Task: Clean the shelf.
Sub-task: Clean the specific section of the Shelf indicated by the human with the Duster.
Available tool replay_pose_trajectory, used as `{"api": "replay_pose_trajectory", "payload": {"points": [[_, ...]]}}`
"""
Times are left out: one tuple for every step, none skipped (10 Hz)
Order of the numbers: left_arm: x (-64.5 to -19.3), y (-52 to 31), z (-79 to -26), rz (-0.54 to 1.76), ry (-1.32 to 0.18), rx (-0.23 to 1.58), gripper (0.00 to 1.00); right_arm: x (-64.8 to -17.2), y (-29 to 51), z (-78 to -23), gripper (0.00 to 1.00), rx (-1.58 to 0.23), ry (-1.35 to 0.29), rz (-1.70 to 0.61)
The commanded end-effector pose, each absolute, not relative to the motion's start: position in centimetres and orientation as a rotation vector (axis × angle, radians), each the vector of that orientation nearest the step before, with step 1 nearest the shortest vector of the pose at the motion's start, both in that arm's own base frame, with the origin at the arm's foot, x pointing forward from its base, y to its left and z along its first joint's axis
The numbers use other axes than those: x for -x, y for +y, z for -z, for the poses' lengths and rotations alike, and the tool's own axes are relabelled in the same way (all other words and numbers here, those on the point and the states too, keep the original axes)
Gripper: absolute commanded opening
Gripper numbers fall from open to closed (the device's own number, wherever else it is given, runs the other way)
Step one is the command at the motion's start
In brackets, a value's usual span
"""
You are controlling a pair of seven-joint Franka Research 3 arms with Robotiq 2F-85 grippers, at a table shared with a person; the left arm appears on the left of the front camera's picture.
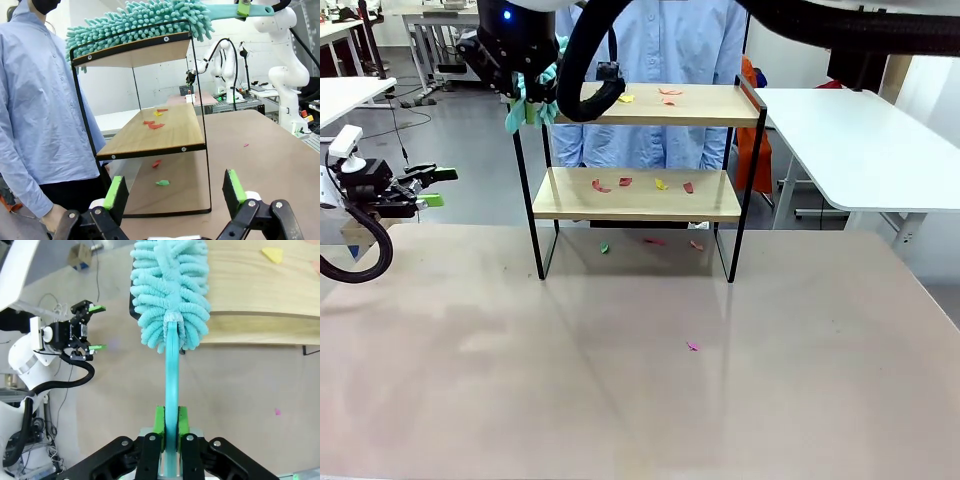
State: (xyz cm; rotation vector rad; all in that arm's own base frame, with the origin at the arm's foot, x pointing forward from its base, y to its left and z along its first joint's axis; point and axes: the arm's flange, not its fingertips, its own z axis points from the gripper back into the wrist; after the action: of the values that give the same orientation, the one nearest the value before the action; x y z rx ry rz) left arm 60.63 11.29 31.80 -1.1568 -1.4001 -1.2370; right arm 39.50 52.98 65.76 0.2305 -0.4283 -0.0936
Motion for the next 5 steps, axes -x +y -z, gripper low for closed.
{"api": "replay_pose_trajectory", "payload": {"points": [[-60.5,11.3,-32.1,1.247,-1.412,1.148,1.00,-39.4,53.0,-66.0,0.13,-0.225,-0.453,0.109],[-60.5,11.3,-32.1,1.247,-1.412,1.148,1.00,-39.4,53.0,-66.0,0.13,-0.225,-0.453,0.109],[-60.5,11.3,-32.1,1.247,-1.412,1.148,1.00,-39.4,53.0,-66.0,0.13,-0.225,-0.453,0.109],[-60.5,11.3,-32.1,1.247,-1.412,1.148,1.00,-39.5,52.9,-65.8,0.13,-0.227,-0.435,0.094],[-60.5,11.3,-32.1,1.247,-1.412,1.148,1.00,-39.9,50.7,-66.4,0.13,-0.221,-0.414,0.123]]}}
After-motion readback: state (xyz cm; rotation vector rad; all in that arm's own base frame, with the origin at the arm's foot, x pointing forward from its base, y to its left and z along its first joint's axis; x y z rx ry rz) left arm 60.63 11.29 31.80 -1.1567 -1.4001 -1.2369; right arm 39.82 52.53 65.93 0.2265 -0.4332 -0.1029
